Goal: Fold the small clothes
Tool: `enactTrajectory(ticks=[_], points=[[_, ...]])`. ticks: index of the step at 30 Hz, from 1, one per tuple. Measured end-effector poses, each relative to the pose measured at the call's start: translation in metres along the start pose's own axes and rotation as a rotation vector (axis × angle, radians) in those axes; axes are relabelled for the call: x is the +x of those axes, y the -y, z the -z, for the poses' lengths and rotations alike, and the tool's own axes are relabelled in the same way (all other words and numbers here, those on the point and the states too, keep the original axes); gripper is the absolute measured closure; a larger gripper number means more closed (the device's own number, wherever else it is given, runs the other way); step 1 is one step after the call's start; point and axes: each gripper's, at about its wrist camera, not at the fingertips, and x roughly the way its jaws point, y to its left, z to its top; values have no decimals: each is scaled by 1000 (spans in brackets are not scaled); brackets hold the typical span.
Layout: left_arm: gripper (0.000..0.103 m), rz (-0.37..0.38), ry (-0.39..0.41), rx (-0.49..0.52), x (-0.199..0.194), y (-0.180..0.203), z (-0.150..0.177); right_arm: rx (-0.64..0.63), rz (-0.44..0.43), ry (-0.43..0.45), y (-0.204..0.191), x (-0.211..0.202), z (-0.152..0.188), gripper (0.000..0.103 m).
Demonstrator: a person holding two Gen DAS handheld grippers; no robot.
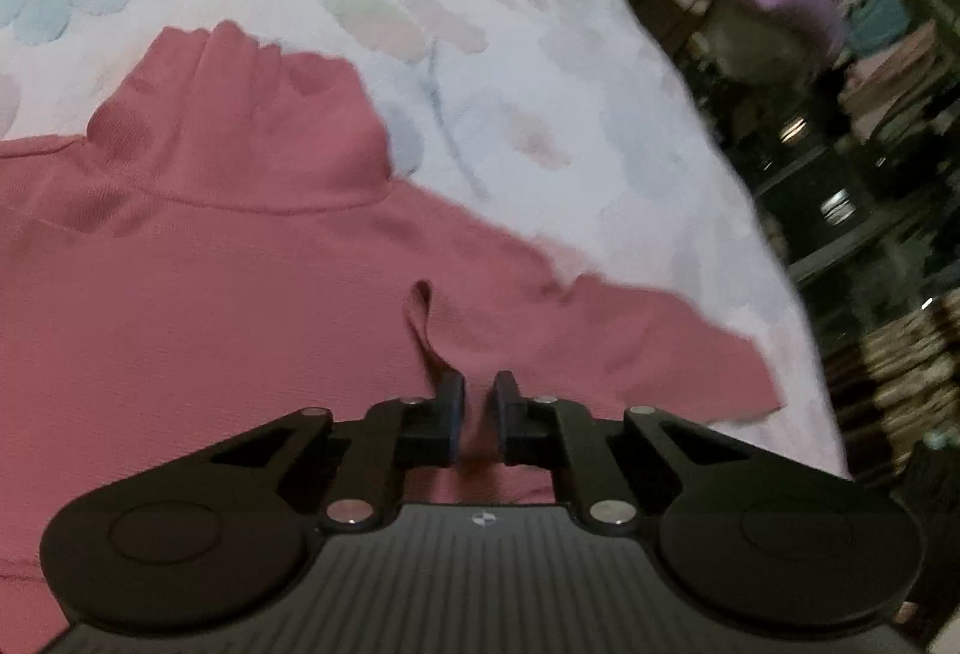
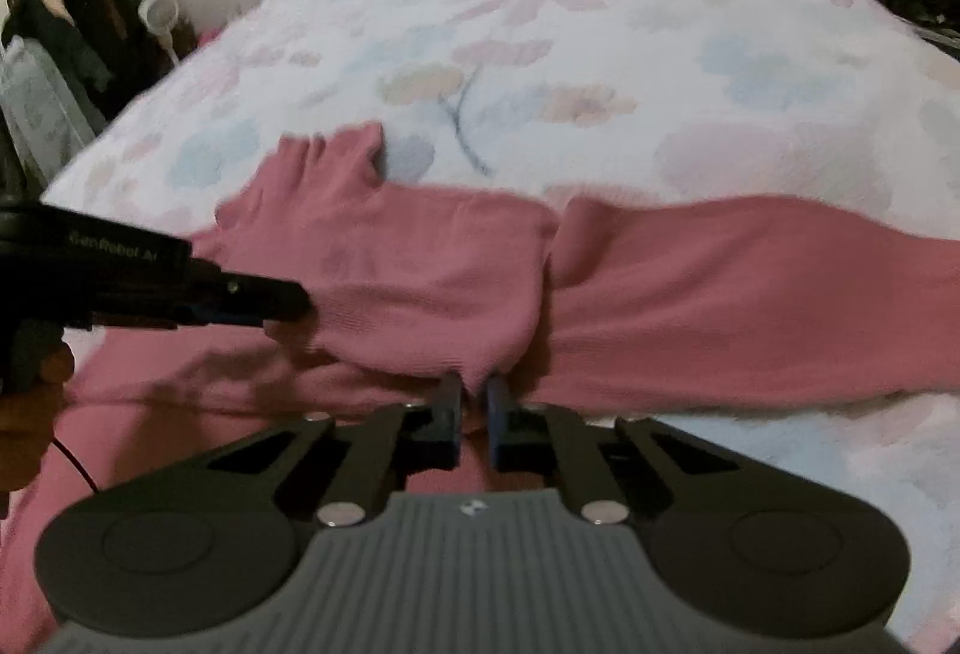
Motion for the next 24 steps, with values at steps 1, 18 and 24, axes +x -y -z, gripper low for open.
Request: enactTrajectory(ticks=[1, 18, 24], points=[[98, 10, -5, -8, -2, 1, 0, 16, -8, 4, 5, -5, -2, 102], [65, -245, -54, 192, -16, 23, 14, 165, -12, -13, 62, -37, 2, 70], [55, -285, -2, 204, -31, 15, 12, 270, 173, 56, 139, -68, -2, 58]])
